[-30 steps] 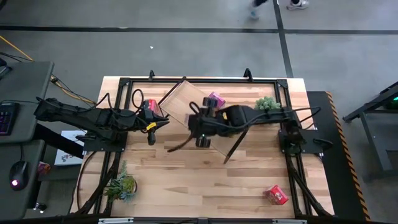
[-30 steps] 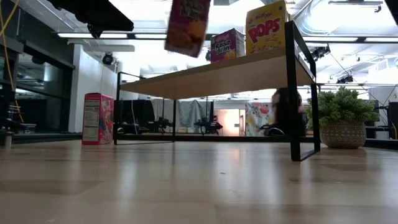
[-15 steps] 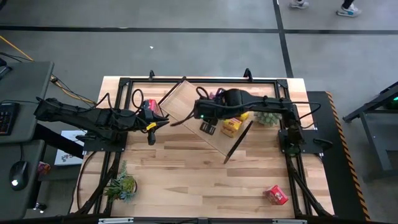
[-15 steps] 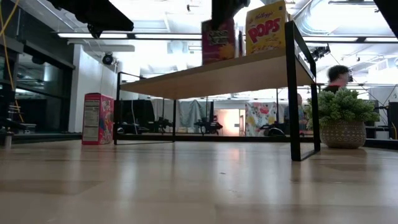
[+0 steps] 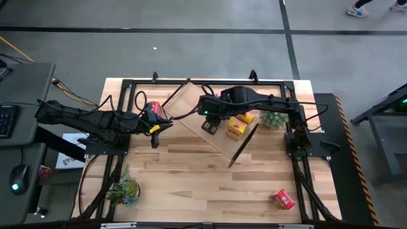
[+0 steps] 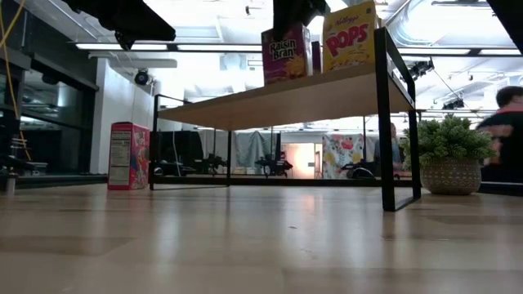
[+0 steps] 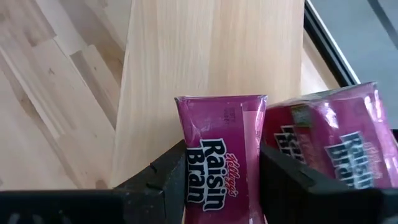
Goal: Stack cereal on shelf
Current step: Put the violet cereal box on the shelf
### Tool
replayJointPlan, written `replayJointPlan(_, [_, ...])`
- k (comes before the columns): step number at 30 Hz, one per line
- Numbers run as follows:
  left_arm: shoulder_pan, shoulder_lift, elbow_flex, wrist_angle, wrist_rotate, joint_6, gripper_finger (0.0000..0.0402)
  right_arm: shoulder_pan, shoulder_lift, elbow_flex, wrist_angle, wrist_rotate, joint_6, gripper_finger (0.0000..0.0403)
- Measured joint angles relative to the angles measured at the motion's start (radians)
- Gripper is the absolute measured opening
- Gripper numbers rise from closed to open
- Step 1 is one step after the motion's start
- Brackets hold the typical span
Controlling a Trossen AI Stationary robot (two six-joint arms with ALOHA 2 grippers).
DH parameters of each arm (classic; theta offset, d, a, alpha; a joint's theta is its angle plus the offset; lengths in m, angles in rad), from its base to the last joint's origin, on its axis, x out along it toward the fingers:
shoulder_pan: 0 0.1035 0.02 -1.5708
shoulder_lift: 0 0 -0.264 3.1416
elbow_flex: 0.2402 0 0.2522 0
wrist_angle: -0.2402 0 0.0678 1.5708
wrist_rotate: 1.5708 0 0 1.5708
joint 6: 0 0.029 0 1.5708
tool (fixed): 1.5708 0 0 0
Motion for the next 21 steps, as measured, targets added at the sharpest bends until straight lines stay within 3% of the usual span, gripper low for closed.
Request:
replayJointPlan(8, [0.000, 0.000, 0.000, 0.000, 0.000, 0.000, 0.0047, -0.003, 0.000, 0.000, 0.014, -0.028, 0.004, 0.0160])
replayJointPlan(21, [0.000, 0.000, 0.000, 0.000, 0.000, 0.000, 0.0047, -0.009, 0.004, -0.002, 0.075, -0.009, 0.047, 0.0266])
